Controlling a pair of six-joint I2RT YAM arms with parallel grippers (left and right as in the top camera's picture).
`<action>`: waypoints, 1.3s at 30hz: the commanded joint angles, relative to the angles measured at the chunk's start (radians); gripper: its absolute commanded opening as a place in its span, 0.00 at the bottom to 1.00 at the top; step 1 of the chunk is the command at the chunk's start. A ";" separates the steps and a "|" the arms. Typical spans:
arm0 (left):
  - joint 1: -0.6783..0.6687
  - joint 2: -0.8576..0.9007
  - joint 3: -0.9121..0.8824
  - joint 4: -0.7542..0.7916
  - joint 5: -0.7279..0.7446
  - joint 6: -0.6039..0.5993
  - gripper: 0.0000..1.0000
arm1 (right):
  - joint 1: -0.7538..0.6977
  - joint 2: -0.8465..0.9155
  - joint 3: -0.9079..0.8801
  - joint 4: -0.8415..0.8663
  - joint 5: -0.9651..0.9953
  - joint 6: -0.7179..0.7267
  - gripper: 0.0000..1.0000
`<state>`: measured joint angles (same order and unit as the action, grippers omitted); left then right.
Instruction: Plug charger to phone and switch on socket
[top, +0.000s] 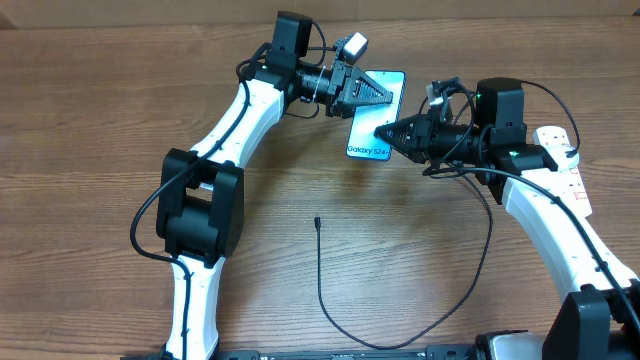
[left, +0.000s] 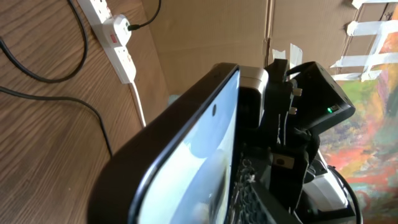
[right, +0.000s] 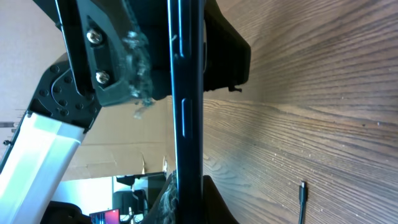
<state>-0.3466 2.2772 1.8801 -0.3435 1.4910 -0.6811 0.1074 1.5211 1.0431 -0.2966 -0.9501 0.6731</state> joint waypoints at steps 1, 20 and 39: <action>-0.035 -0.017 0.014 0.010 0.075 -0.014 0.29 | 0.011 -0.006 0.005 0.010 0.068 0.039 0.04; -0.056 -0.017 0.014 0.009 0.070 -0.039 0.06 | 0.011 -0.006 0.005 0.027 0.079 0.042 0.04; 0.015 -0.016 0.013 -0.322 -0.266 0.208 0.04 | 0.011 -0.006 0.005 -0.256 0.168 -0.291 0.98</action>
<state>-0.3611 2.2772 1.8809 -0.6048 1.3491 -0.5854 0.1150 1.5196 1.0424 -0.5365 -0.8127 0.4999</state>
